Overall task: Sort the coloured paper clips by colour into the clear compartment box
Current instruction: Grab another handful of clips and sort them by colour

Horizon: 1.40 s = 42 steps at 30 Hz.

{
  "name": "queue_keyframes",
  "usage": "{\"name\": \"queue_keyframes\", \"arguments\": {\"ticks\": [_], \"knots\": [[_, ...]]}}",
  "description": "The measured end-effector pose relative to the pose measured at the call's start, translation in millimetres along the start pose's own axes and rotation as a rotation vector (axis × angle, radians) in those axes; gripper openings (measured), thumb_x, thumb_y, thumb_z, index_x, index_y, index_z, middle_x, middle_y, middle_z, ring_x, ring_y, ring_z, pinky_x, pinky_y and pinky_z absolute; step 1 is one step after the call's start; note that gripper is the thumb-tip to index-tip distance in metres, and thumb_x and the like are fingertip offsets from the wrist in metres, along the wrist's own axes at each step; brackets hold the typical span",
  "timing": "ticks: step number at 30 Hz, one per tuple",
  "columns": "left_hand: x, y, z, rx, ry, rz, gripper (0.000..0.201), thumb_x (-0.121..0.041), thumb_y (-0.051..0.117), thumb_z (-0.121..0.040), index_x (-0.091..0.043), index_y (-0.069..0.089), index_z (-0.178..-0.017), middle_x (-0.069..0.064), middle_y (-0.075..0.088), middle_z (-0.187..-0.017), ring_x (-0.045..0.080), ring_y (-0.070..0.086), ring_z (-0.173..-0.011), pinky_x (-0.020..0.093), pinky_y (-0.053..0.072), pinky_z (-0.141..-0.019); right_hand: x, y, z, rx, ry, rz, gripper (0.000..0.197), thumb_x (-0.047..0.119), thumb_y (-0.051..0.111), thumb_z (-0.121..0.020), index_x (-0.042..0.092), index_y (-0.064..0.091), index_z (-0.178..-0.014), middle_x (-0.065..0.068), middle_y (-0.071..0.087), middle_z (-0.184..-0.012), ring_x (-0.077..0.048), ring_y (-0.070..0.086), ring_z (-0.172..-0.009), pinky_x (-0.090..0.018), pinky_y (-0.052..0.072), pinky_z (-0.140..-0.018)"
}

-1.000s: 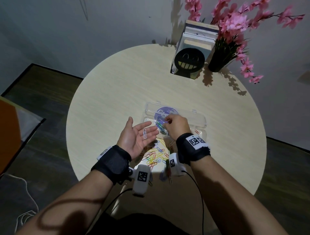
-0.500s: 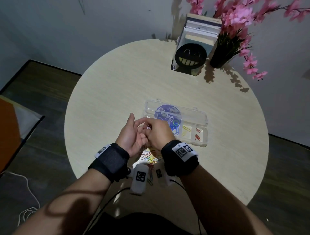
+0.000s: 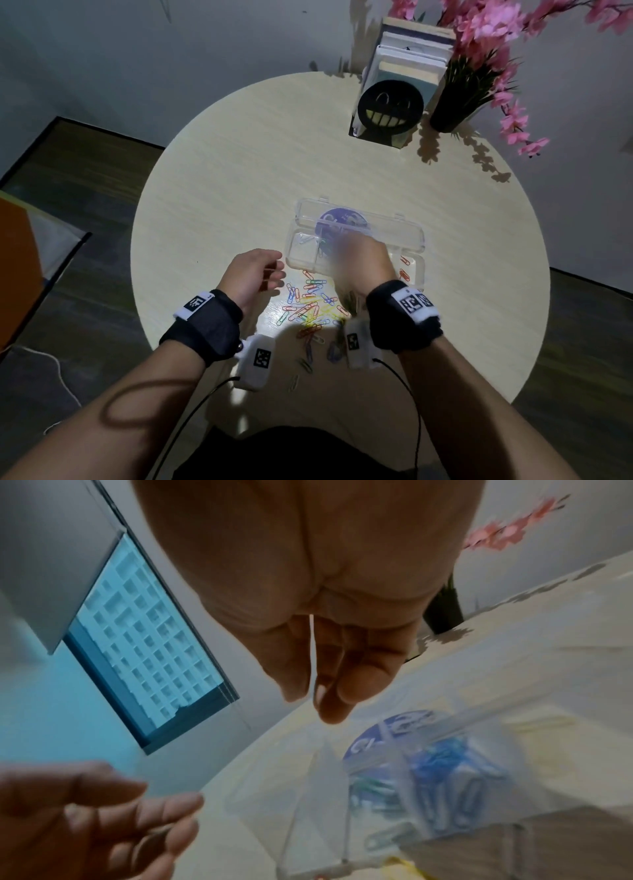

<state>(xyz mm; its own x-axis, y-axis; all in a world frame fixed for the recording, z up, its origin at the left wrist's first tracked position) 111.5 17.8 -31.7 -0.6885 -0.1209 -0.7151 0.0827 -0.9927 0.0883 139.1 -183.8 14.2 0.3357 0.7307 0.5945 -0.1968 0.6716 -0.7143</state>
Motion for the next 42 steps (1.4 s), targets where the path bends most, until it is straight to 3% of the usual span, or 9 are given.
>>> {"name": "queue_keyframes", "arguments": {"ticks": [5, 9, 15, 21, 24, 28, 31, 34, 42], "knots": [[9, 3, -3, -0.020, 0.038, -0.272, 0.021, -0.003, 0.048, -0.094, -0.003, 0.061, -0.111, 0.010, 0.060, -0.090, 0.007, 0.054, -0.053, 0.013, 0.040, -0.044, -79, 1, 32, 0.177, 0.173, 0.167, 0.007, 0.020, 0.062, -0.083, 0.017, 0.066, -0.078, -0.004, 0.071, -0.087, -0.022, 0.063, -0.086, -0.026, 0.046, -0.075], [11, 23, -2, 0.012, 0.035, -0.302, 0.026, 0.003, 0.045, -0.094, -0.003, 0.059, -0.114, 0.005, 0.050, -0.076, -0.004, 0.047, -0.036, 0.011, 0.036, -0.038, -101, 24, 36, 0.188, 0.260, 0.237, 0.029, 0.029, 0.060, -0.081, 0.012, 0.061, -0.104, -0.015, 0.058, -0.113, -0.033, 0.056, -0.105, -0.035, 0.047, -0.086], [26, 45, 0, 0.126, 0.093, -0.923, 0.013, -0.025, 0.049, -0.063, -0.015, 0.040, -0.062, 0.008, 0.045, -0.069, 0.030, 0.047, -0.069, 0.032, 0.034, -0.060, -77, 65, 44, 0.214, 0.145, 0.311, 0.047, 0.034, 0.058, -0.087, 0.010, 0.046, -0.126, -0.014, 0.037, -0.130, -0.034, 0.036, -0.122, -0.041, 0.038, -0.099], [44, 54, -3, 0.234, 0.106, -0.824, 0.041, -0.015, 0.052, -0.067, -0.012, 0.066, -0.105, 0.010, 0.066, -0.088, 0.030, 0.060, -0.080, 0.038, 0.050, -0.077, -83, 63, 51, 0.226, 0.072, 0.125, 0.067, 0.032, 0.071, -0.077, 0.017, 0.042, -0.136, -0.009, 0.039, -0.132, -0.029, 0.042, -0.123, -0.035, 0.039, -0.100], [44, 36, -2, 0.141, 0.069, -1.028, 0.008, -0.025, 0.050, -0.063, -0.020, 0.044, -0.065, 0.010, 0.045, -0.077, 0.041, 0.052, -0.078, 0.039, 0.041, -0.067, -96, 61, 61, 0.266, 0.118, 0.214, 0.092, 0.046, 0.079, -0.064, 0.026, 0.031, -0.139, -0.008, 0.037, -0.126, -0.031, 0.043, -0.115, -0.041, 0.044, -0.095], [60, 45, 6, 0.207, 0.002, -1.070, 0.011, -0.026, 0.047, -0.062, -0.019, 0.041, -0.069, 0.014, 0.044, -0.083, 0.044, 0.053, -0.089, 0.036, 0.041, -0.068, -74, 90, 70, 0.319, 0.069, 0.296, 0.108, 0.035, 0.082, -0.063, 0.037, 0.013, -0.146, -0.009, 0.031, -0.125, -0.033, 0.043, -0.108, -0.040, 0.044, -0.092], [62, 58, 8, 0.220, 0.013, -0.884, 0.031, -0.007, 0.050, -0.075, -0.012, 0.057, -0.105, 0.017, 0.062, -0.095, 0.037, 0.061, -0.093, 0.031, 0.043, -0.064, -54, 103, 66, 0.311, 0.050, 0.287, 0.098, 0.023, 0.076, -0.069, 0.042, 0.015, -0.143, -0.009, 0.030, -0.124, -0.034, 0.039, -0.111, -0.043, 0.045, -0.086], [68, 55, 3, 0.157, -0.023, -0.738, 0.053, -0.004, 0.045, -0.084, -0.014, 0.039, -0.136, 0.015, 0.063, -0.108, 0.028, 0.061, -0.091, 0.031, 0.048, -0.075, -44, 106, 60, 0.296, 0.043, 0.283, 0.071, 0.016, 0.067, -0.076, 0.036, 0.033, -0.134, -0.009, 0.031, -0.123, -0.035, 0.038, -0.113, -0.041, 0.045, -0.078], [70, 44, -3, 0.077, 0.004, -0.605, 0.054, -0.004, 0.051, -0.082, -0.017, 0.036, -0.132, 0.007, 0.061, -0.102, 0.024, 0.059, -0.087, 0.036, 0.049, -0.082, -41, 103, 58, 0.301, -0.001, 0.293, 0.033, 0.010, 0.047, -0.089, 0.018, 0.049, -0.122, -0.012, 0.037, -0.125, -0.035, 0.041, -0.116, -0.043, 0.042, -0.086]]}}
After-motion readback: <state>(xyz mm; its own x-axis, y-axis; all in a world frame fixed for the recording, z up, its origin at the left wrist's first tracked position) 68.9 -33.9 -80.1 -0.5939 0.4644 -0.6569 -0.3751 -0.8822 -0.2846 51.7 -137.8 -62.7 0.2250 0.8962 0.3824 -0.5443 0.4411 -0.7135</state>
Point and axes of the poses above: each hand's wrist, its own z-axis away from the middle knuckle, its own y-axis out of the palm, x = y × z, the point moved 7 cm from there along -z, towards the middle knuckle
